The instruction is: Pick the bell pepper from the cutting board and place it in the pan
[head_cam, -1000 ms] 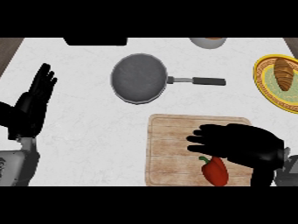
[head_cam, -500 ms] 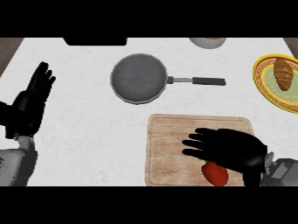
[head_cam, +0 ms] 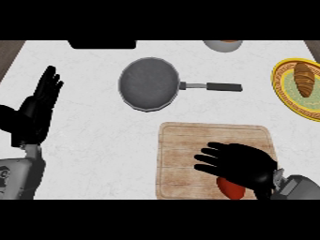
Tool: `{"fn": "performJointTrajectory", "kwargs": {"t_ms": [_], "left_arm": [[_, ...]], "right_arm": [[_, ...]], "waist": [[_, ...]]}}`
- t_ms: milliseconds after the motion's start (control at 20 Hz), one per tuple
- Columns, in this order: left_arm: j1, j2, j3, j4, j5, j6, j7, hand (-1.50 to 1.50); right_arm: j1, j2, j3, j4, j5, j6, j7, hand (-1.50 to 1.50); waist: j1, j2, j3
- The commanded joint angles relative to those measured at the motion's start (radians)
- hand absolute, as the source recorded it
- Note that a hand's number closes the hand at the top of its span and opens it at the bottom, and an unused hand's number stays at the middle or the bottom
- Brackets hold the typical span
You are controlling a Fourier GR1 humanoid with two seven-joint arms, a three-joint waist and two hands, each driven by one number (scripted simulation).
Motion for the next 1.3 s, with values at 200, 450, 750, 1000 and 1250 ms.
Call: {"fn": "performJointTrajectory", "kwargs": {"t_ms": [200, 450, 750, 1000, 1250], "left_arm": [[-0.031, -0.017, 0.022, 0.042, -0.017, -0.001, -0.013, 0.0], [0.007, -0.073, -0.022, 0.036, -0.069, 0.027, -0.048, 0.0], [-0.051, -0.016, 0.033, 0.042, -0.026, -0.025, 0.0, 0.0], [0.036, -0.043, 0.012, -0.04, -0.035, -0.015, -0.005, 0.0], [0.003, -0.029, 0.025, -0.009, -0.031, -0.018, -0.008, 0.0]], "right_arm": [[-0.022, 0.056, 0.01, 0.194, 0.12, -0.075, -0.067, -1.5], [0.021, 0.053, 0.025, 0.111, 0.139, -0.018, -0.104, 1.5], [-0.013, 0.1, 0.072, 0.156, 0.189, -0.069, -0.166, 1.5], [0.005, 0.264, 0.082, 0.127, 0.211, 0.027, 0.025, 1.5], [0.104, 0.512, 0.074, 0.172, 0.178, -0.003, 0.417, 1.5]], "waist": [[0.001, 0.001, 0.0], [-0.002, 0.0, 0.0], [-0.001, 0.0, 0.0], [0.004, -0.002, 0.0], [0.001, -0.006, 0.0]]}}
